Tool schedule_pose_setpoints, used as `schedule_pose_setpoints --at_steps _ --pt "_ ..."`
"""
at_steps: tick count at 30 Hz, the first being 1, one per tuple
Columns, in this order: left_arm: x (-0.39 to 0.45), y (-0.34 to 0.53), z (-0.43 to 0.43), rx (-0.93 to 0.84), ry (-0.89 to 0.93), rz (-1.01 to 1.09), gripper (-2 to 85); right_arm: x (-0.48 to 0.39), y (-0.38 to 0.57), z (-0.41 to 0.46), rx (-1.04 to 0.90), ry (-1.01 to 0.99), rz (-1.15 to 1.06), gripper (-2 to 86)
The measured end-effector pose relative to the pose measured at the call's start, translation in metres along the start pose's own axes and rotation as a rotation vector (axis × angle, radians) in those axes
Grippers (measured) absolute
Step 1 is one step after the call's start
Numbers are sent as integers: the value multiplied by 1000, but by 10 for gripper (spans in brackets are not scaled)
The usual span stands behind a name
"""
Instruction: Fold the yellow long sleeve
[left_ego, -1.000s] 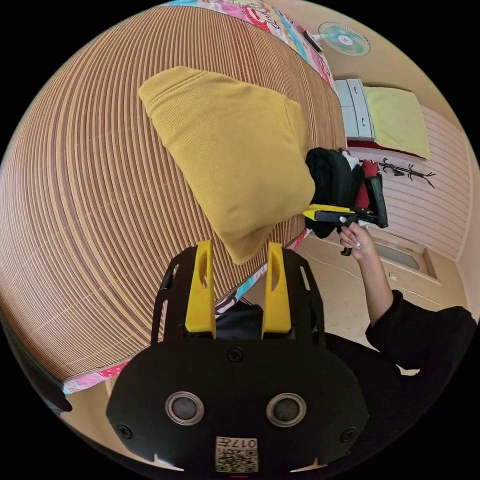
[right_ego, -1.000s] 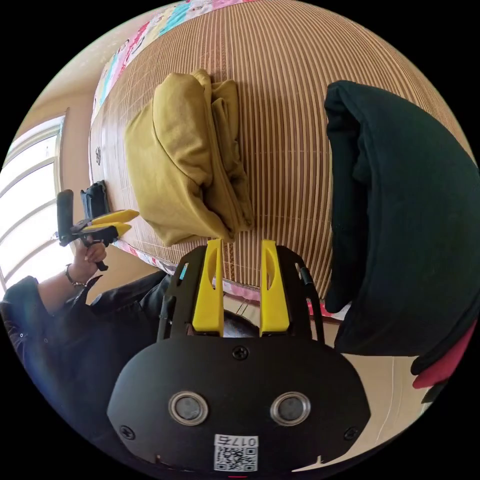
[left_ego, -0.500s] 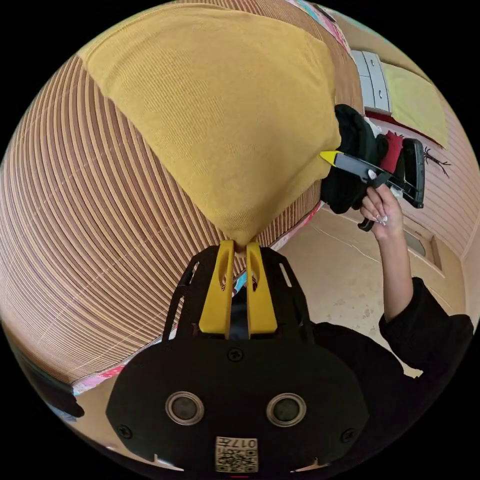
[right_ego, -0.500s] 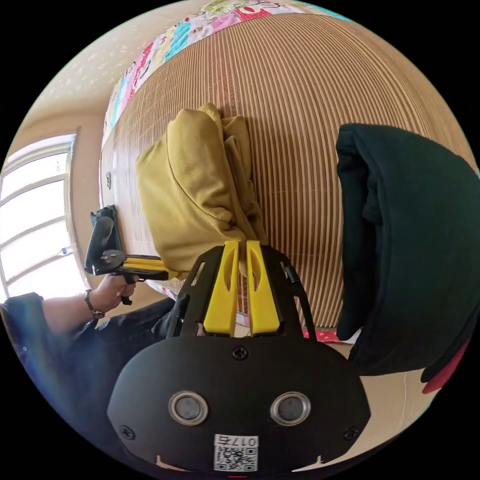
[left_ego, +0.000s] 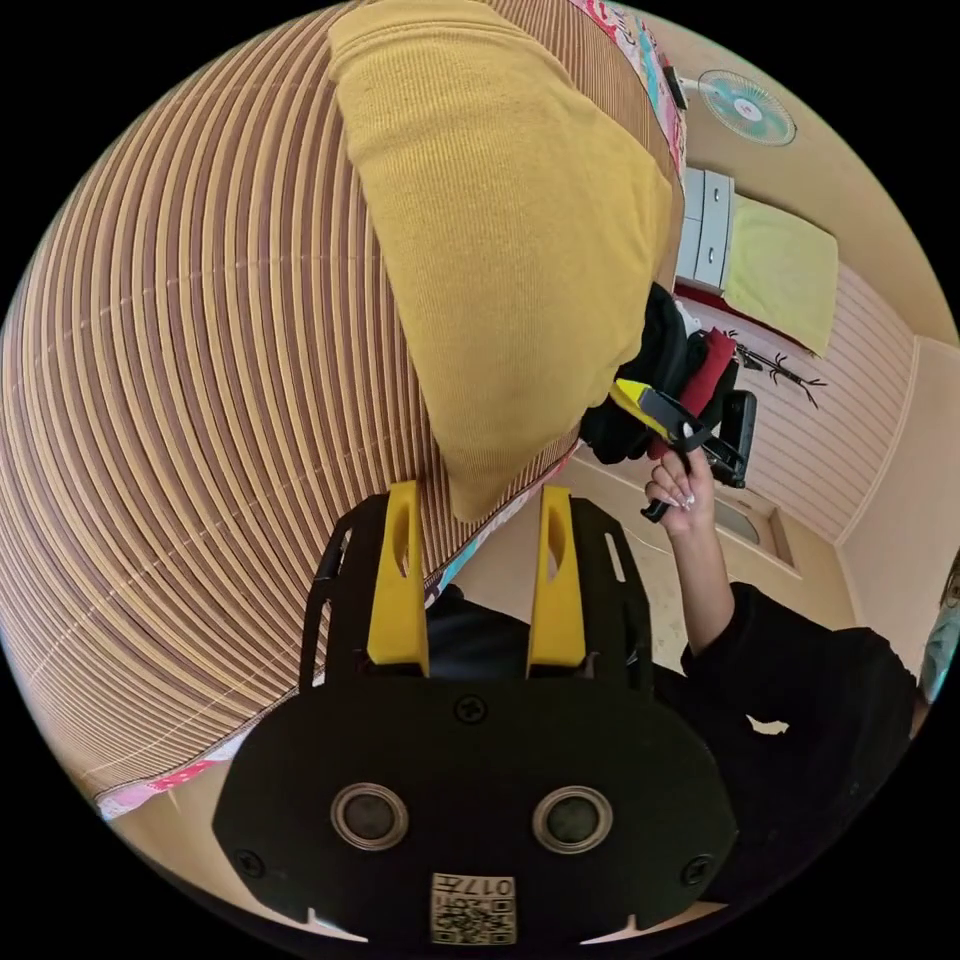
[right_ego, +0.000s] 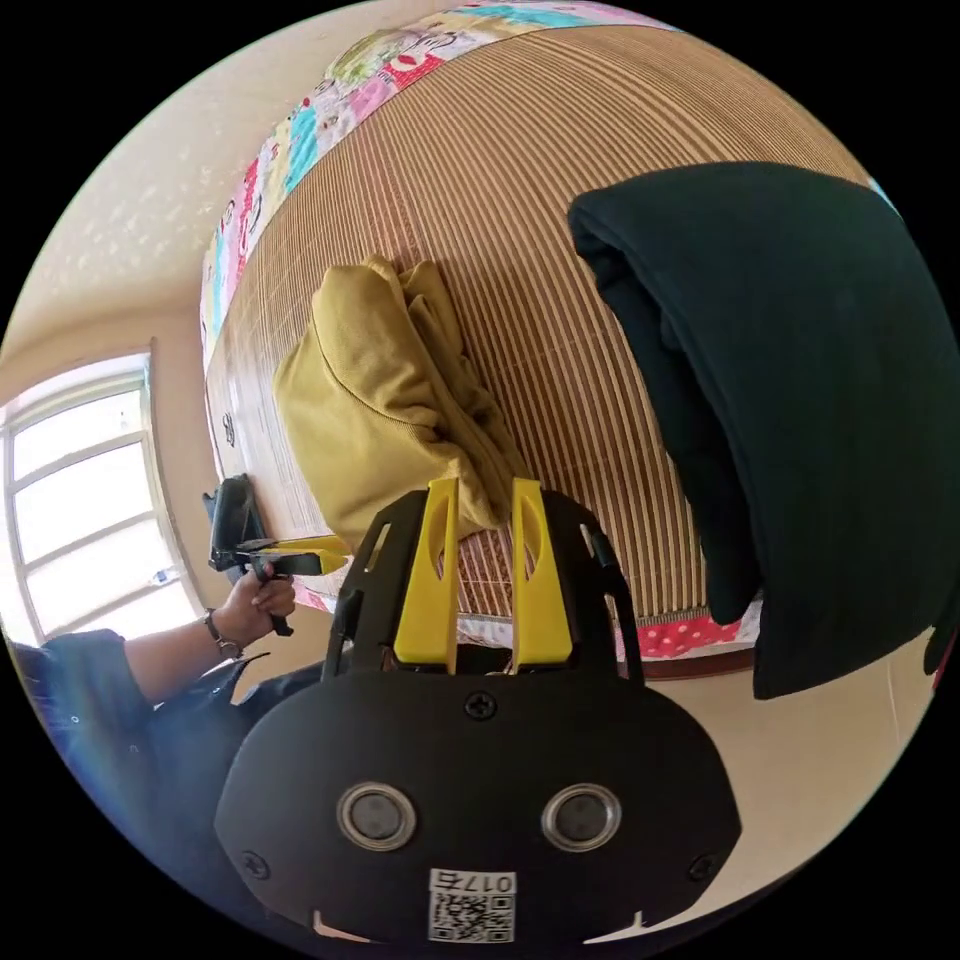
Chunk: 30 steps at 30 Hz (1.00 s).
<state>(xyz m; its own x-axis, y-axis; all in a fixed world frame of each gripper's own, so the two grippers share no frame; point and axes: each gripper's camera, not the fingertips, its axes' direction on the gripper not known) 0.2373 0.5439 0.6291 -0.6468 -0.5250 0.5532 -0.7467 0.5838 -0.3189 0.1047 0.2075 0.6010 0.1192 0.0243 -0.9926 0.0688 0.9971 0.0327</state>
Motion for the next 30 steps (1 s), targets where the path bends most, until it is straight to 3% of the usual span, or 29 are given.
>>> schedule_pose_setpoints --at_steps 3,7,12,17,22,27,30 --pt "-4 0 -3 1 -57 -15 126 36 38 -22 66 -250 118 100" --pt "-11 0 10 -77 153 -25 109 74 87 -25 130 -518 235 119" --pt "7 6 12 -37 9 -54 82 86 119 -16 115 -631 296 136" --pt "25 26 5 -36 142 -9 57 80 134 -19 98 -673 306 181" --pt "61 51 -15 -30 265 89 52 79 149 -21 160 -949 299 250" --pt "108 81 -22 -68 163 166 51 60 140 -30 212 -1079 266 276" --pt "135 104 -16 -106 149 215 51 44 124 -33 166 -1043 278 261"
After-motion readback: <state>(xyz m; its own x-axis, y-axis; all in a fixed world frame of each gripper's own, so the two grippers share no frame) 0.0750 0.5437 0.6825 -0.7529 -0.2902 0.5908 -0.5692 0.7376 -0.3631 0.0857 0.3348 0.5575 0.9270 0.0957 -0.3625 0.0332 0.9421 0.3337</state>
